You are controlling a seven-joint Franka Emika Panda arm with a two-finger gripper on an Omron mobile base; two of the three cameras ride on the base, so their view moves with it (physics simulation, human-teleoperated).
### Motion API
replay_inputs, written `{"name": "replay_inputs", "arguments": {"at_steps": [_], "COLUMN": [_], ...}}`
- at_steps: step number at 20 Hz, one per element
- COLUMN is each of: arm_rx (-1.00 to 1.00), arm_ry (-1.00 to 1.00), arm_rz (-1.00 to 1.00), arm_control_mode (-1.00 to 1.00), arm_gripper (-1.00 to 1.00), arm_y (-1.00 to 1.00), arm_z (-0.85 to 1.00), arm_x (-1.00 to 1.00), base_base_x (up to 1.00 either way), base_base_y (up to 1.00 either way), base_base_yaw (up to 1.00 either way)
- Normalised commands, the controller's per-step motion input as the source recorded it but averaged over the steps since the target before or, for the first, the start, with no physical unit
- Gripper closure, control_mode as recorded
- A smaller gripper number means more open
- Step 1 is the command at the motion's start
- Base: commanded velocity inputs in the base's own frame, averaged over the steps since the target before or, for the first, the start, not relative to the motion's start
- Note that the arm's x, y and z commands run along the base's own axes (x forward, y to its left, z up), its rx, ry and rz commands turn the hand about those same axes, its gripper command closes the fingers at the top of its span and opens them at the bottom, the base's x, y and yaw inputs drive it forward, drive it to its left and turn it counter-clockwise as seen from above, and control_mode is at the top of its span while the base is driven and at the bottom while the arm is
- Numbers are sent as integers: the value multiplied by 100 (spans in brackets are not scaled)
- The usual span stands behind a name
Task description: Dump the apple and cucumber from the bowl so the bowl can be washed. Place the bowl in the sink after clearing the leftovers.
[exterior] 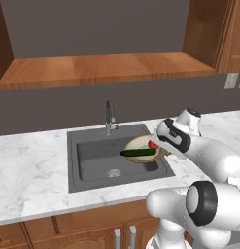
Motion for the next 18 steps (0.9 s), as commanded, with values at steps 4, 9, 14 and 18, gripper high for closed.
{"name": "replay_inputs", "arguments": {"at_steps": [4, 9, 14, 18], "arm_rx": [0, 0, -1, 0], "arm_ry": [3, 1, 0, 0], "arm_rz": [1, 1, 0, 0], "arm_control_mode": [-100, -100, -100, -100], "arm_gripper": [100, 100, 100, 100], "arm_y": [21, 9, 2, 8], "arm_z": [-13, -21, -9, -1], "arm_x": [3, 6, 28, 34], "base_base_x": [0, 0, 0, 0], "base_base_y": [0, 0, 0, 0], "base_base_yaw": [0, 0, 0, 0]}}
